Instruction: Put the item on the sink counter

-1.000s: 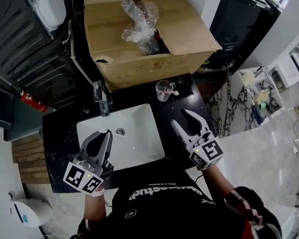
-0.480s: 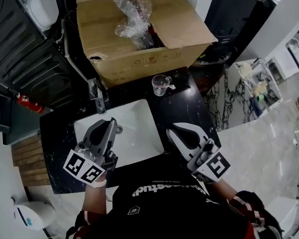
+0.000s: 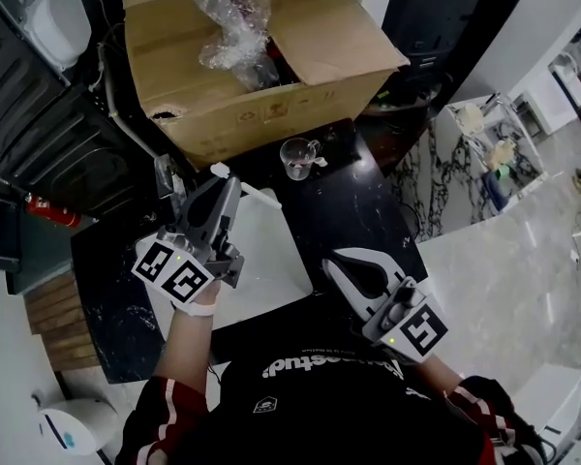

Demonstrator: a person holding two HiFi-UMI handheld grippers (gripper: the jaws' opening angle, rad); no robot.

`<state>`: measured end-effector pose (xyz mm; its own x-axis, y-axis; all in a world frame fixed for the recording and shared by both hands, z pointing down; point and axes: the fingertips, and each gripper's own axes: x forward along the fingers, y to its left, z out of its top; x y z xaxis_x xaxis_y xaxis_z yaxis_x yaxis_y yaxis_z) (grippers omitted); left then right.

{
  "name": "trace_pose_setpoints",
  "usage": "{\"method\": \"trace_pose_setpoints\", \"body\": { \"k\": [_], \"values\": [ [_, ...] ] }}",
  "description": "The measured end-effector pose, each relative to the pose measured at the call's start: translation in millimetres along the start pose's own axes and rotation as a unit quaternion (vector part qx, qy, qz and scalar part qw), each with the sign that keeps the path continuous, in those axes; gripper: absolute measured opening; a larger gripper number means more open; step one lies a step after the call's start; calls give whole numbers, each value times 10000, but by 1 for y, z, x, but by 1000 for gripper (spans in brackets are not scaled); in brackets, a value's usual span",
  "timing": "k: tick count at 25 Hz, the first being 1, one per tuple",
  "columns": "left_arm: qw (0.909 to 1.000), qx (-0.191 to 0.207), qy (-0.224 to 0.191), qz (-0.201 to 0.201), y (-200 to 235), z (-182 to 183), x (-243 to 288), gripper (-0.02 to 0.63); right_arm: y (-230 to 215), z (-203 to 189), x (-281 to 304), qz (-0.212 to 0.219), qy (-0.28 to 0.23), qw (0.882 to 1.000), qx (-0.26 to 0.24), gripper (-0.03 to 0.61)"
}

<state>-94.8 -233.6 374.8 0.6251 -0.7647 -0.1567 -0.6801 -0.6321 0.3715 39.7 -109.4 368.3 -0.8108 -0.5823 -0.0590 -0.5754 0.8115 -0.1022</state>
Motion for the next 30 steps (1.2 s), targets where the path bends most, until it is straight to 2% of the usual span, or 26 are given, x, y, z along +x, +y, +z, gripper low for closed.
{"method": "trace_pose_setpoints", "body": {
  "k": [7, 13, 21, 30],
  "values": [
    [9992, 14, -146, 366, 29, -25, 58, 26, -8, -5, -9, -73, 66, 9999, 128, 37],
    [9982, 91, -287, 526, 50, -46, 93, 26, -19, -6, -19, -195, 94, 9997, 147, 37],
    [9982, 46, 97, 597, 64, -93, 113, 26, -27, -11, -26, -304, 226, 9992, 156, 37],
    [9951, -285, 196, 925, 85, -136, 121, 26, -33, -18, -36, -456, 374, 9981, 166, 37]
  ]
}}
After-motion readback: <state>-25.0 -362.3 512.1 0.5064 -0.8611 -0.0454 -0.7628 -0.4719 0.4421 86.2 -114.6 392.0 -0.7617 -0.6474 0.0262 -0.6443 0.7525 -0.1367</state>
